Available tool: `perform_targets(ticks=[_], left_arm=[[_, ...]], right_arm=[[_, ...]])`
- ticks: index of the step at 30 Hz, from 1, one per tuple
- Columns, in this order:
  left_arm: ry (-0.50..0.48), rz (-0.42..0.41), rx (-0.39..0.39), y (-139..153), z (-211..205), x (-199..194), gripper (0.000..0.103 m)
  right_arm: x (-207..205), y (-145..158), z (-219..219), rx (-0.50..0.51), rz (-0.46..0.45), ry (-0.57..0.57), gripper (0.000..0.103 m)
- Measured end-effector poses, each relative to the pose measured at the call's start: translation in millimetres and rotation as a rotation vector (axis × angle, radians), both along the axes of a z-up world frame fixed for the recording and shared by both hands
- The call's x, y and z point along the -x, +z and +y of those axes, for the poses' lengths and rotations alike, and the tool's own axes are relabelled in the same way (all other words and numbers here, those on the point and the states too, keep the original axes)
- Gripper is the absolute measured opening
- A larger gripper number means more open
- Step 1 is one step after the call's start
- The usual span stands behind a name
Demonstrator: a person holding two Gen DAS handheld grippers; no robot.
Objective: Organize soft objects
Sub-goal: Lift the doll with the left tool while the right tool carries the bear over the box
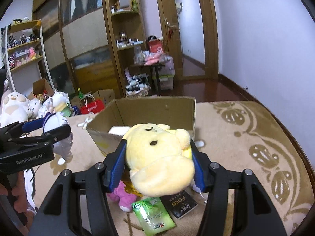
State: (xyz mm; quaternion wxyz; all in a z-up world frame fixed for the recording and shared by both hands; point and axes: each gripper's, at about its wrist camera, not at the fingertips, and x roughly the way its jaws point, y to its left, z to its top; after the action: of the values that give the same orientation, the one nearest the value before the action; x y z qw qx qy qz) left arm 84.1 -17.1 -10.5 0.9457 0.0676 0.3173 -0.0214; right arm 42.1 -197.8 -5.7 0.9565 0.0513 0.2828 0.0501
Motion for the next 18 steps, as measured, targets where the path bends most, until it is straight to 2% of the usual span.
perform_targets(ticks=[7, 11, 18], left_arm=[[0.006, -0.12, 0.022, 22, 4, 9, 0.083], [0.005, -0.207, 0.016, 30, 2, 16, 0.083], [-0.029, -0.268, 0.013, 36, -6, 16, 0.083]], right_arm=[[7, 15, -4, -0.021, -0.091, -0.018, 0.062], [7, 23, -5, -0.03, -0.11, -0.025, 0.063], [4, 30, -7, -0.046, -0.122, -0.031, 0.063]])
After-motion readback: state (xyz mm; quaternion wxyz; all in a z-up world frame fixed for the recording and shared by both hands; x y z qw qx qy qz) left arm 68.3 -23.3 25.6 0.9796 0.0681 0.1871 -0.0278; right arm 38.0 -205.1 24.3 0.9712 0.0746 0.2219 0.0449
